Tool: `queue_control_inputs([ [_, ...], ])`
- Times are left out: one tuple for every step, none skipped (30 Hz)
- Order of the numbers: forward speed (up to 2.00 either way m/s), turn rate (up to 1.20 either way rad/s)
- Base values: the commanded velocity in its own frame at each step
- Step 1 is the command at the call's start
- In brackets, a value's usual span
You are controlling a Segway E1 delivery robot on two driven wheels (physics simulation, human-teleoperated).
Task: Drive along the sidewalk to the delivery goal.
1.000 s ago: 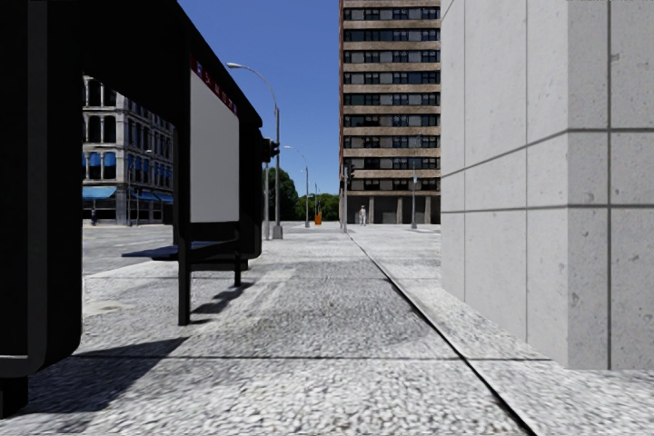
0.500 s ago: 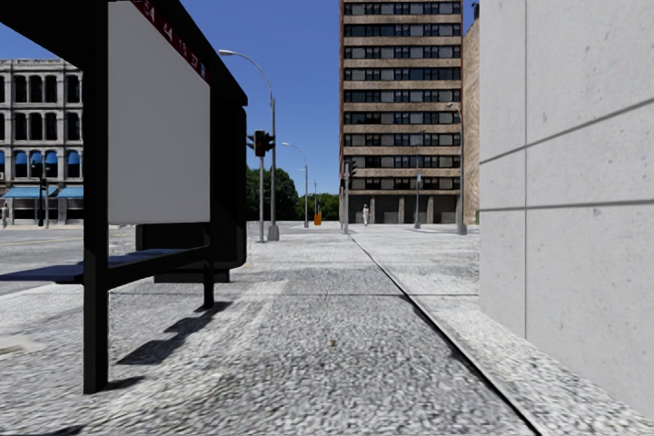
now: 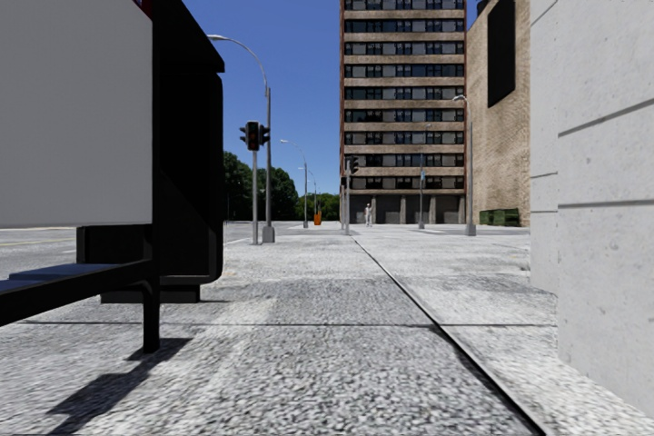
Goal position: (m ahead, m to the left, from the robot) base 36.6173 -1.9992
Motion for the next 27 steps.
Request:
queue_control_inputs([
  [2.0, 0.0],
  [2.0, 0.0],
  [2.0, 0.0],
  [2.0, 0.0],
  [2.0, 0.0],
  [2.0, 0.0],
  [2.0, 0.0],
  [2.0, 0.0],
  [2.0, 0.0],
  [2.0, 0.0],
  [2.0, 0.0],
  [2.0, 0.0],
  [2.0, 0.0],
  [2.0, 0.0],
  [2.0, 0.0],
  [2.0, 0.0],
  [2.0, 0.0],
  [2.0, 0.0],
  [2.0, 0.0],
  [2.0, 0.0],
  [2.0, 0.0],
  [2.0, 0.0],
  [2.0, 0.0],
  [2.0, 0.0],
  [2.0, 0.0],
  [2.0, 0.0],
  [2.0, -0.13],
])
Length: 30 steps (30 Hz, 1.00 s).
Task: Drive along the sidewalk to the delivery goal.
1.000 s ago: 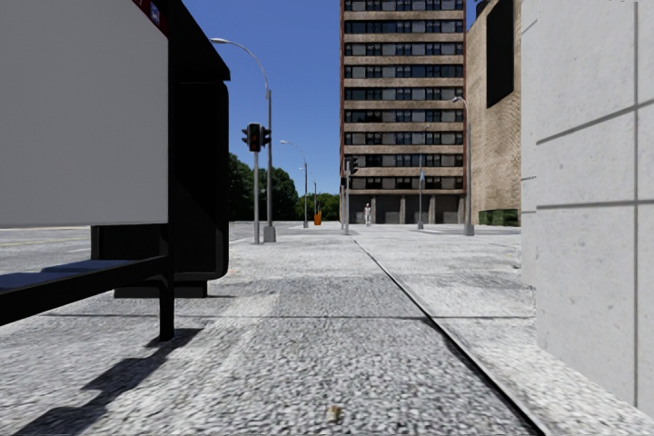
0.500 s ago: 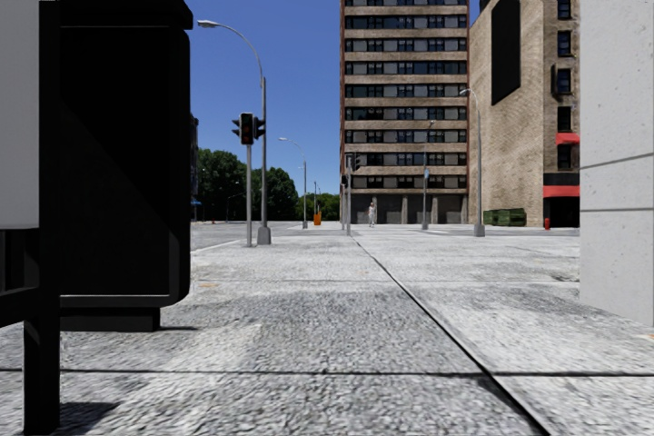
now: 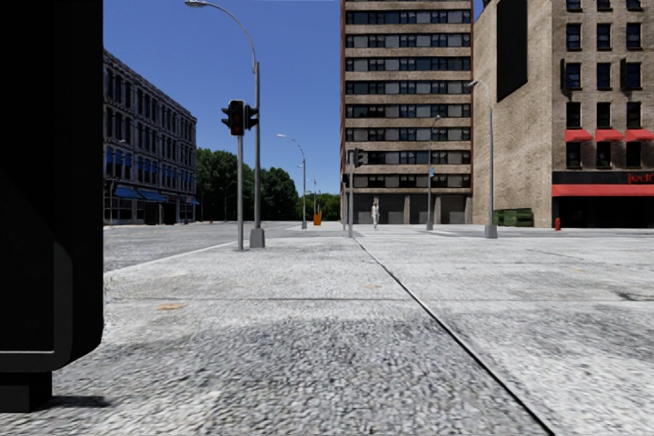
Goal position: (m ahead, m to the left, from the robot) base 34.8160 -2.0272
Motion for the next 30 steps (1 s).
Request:
queue_control_inputs([
  [2.0, -0.22],
  [2.0, -0.25],
  [2.0, -0.25],
  [2.0, -0.25],
  [2.0, -0.25],
  [2.0, -0.25],
  [2.0, -0.25],
  [2.0, -0.26],
  [2.0, -0.26],
  [2.0, -0.26],
  [2.0, -0.26],
  [2.0, -0.26],
  [2.0, -0.26],
  [2.0, -0.26],
  [2.0, -0.26],
  [2.0, -0.26],
  [2.0, -0.26],
  [2.0, -0.26],
  [2.0, -0.26],
  [2.0, -0.26],
  [2.0, -0.26],
  [2.0, -0.26],
  [2.0, -0.26],
  [2.0, -0.26],
  [2.0, -0.26],
  [2.0, -0.26],
  [2.0, -0.26],
  [2.0, -0.26],
  [2.0, -0.26],
  [2.0, -0.26],
])
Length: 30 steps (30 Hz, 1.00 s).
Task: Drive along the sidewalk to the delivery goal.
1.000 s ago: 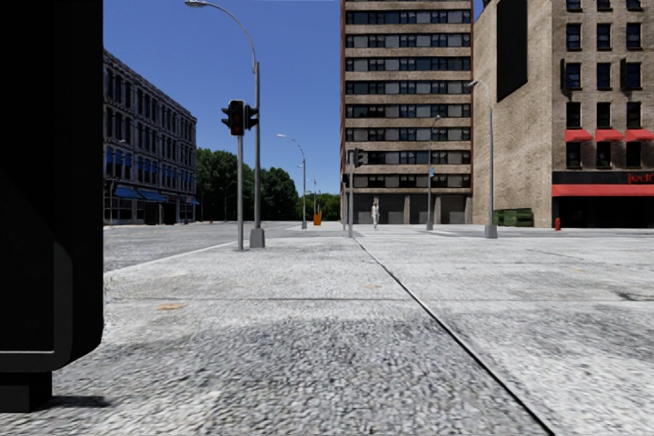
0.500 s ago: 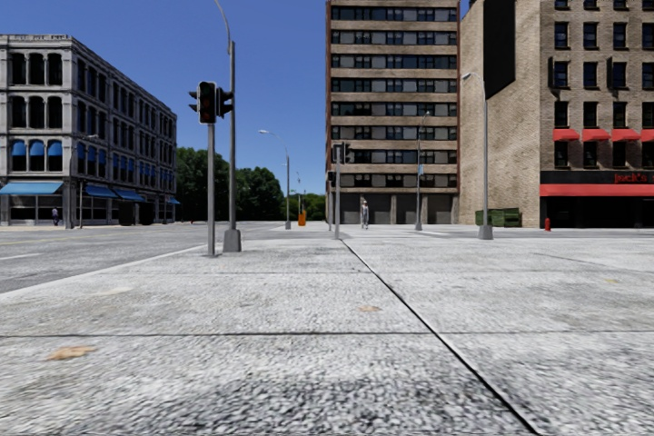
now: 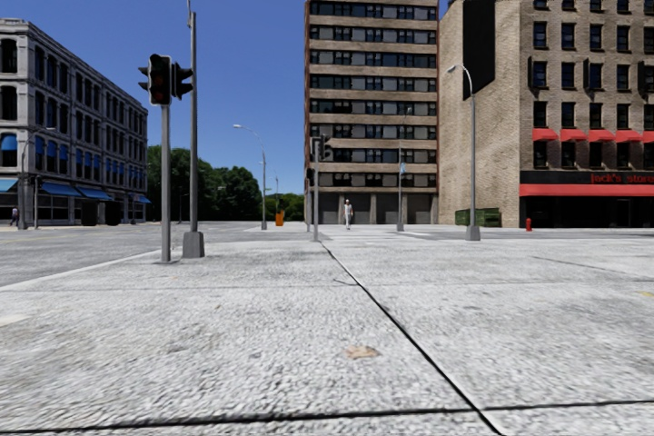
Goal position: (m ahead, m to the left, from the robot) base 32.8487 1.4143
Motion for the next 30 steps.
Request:
queue_control_inputs([
  [2.0, -0.26],
  [2.0, -0.26],
  [2.0, -0.26],
  [2.0, -0.26],
  [2.0, -0.17],
  [2.0, 0.0],
  [2.0, 0.0],
  [2.0, 0.0],
  [2.0, 0.0],
  [2.0, 0.0],
  [2.0, 0.0],
  [2.0, 0.0],
  [2.0, 0.0],
  [2.0, 0.0],
  [2.0, 0.0],
  [2.0, 0.0],
  [2.0, 0.0],
  [2.0, 0.0],
  [2.0, 0.0],
  [2.0, 0.0],
  [2.0, 0.0],
  [2.0, 0.0],
  [2.0, 0.0],
  [2.0, 0.0],
  [2.0, 0.0],
  [2.0, 0.0],
  [2.0, 0.0],
  [2.0, 0.0],
  [2.0, 0.0],
  [2.0, 0.0],
])
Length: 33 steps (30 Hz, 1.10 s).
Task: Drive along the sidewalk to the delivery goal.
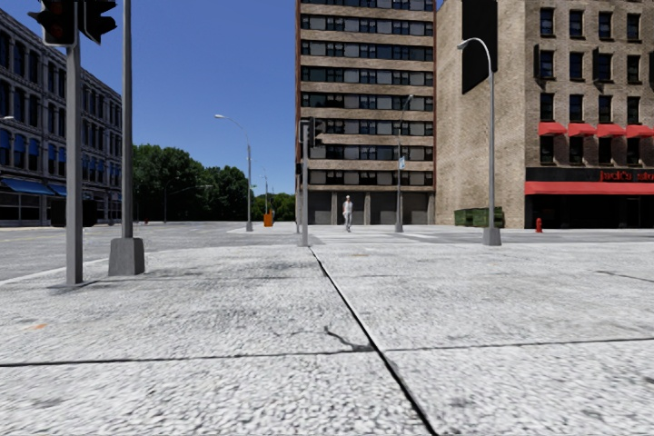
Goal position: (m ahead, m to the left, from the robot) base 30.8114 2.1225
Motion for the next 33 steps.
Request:
queue_control_inputs([
  [2.0, 0.0],
  [2.0, 0.0],
  [2.0, 0.0],
  [2.0, 0.0],
  [2.0, 0.0],
  [2.0, 0.0],
  [2.0, 0.0],
  [2.0, 0.0],
  [2.0, 0.0],
  [2.0, 0.0],
  [2.0, 0.0],
  [2.0, 0.0],
  [2.0, 0.0],
  [2.0, 0.0],
  [2.0, 0.0],
  [2.0, 0.0],
  [2.0, 0.0],
  [1.96, 0.0],
  [1.96, 0.0],
  [1.89, 0.0],
  [1.74, 0.0],
  [1.49, 0.0],
  [1.23, 0.0],
  [1.23, 0.0],
  [1.06, 0.0],
  [0.97, 0.0],
  [0.94, 0.0],
  [0.94, 0.0],
  [0.93, 0.0],
  [0.93, 0.0],
  [0.93, 0.0],
  [0.93, 0.0],
  [0.93, 0.0],
])
